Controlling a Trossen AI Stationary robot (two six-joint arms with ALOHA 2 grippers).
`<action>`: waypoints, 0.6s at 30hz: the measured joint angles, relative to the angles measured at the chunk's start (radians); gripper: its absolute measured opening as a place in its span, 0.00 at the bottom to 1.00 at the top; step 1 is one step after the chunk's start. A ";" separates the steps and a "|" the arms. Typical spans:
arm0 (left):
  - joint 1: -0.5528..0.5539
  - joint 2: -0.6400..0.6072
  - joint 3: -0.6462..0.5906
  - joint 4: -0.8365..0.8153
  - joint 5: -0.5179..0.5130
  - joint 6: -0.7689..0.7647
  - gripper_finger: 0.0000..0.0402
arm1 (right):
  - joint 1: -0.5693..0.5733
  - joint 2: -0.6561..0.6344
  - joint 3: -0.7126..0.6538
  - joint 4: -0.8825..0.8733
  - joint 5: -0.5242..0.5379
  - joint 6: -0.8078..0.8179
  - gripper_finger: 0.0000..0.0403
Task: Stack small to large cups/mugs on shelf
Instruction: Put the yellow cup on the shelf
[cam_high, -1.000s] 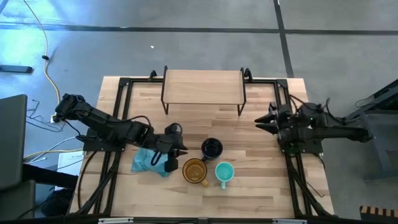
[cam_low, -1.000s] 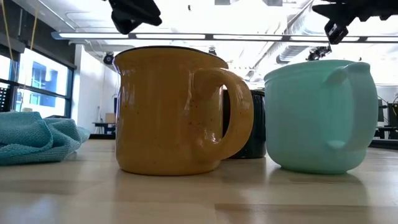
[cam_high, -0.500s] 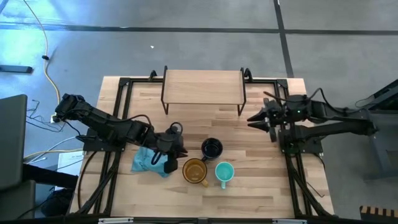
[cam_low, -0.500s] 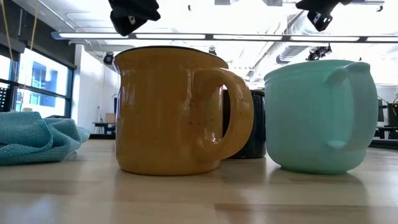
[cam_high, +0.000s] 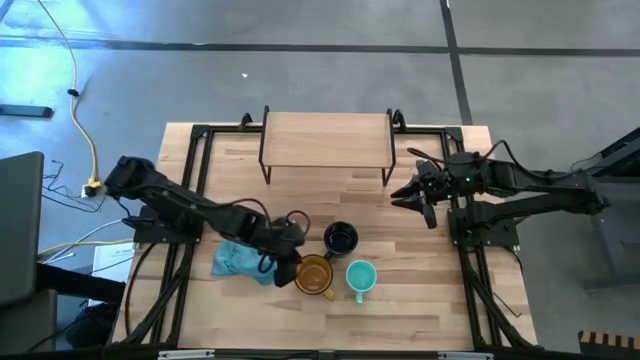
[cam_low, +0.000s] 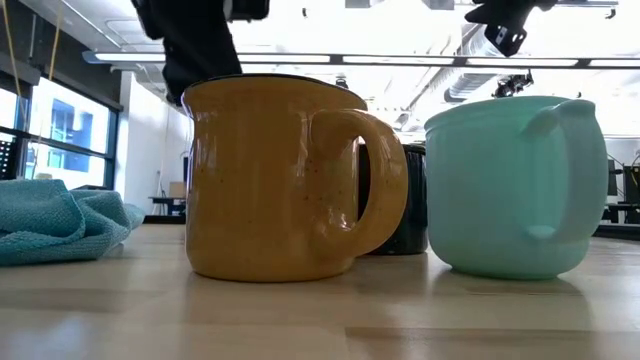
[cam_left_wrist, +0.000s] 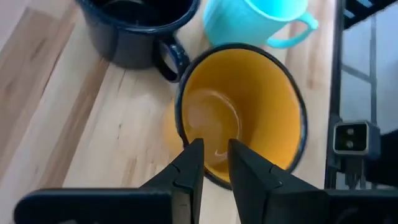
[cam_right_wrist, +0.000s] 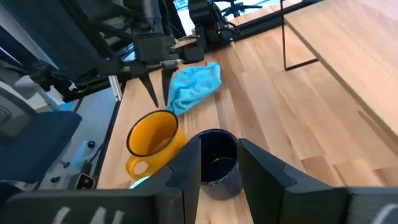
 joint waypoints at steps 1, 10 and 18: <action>0.000 0.009 0.000 -0.005 -0.002 -0.014 0.16 | 0.002 0.000 0.000 0.002 -0.001 0.004 0.24; 0.000 0.021 0.000 0.004 -0.010 -0.120 0.16 | 0.050 0.001 0.000 0.014 0.003 0.005 0.24; 0.000 0.027 0.000 0.006 -0.011 -0.223 0.16 | 0.063 0.001 0.000 0.014 0.024 0.003 0.24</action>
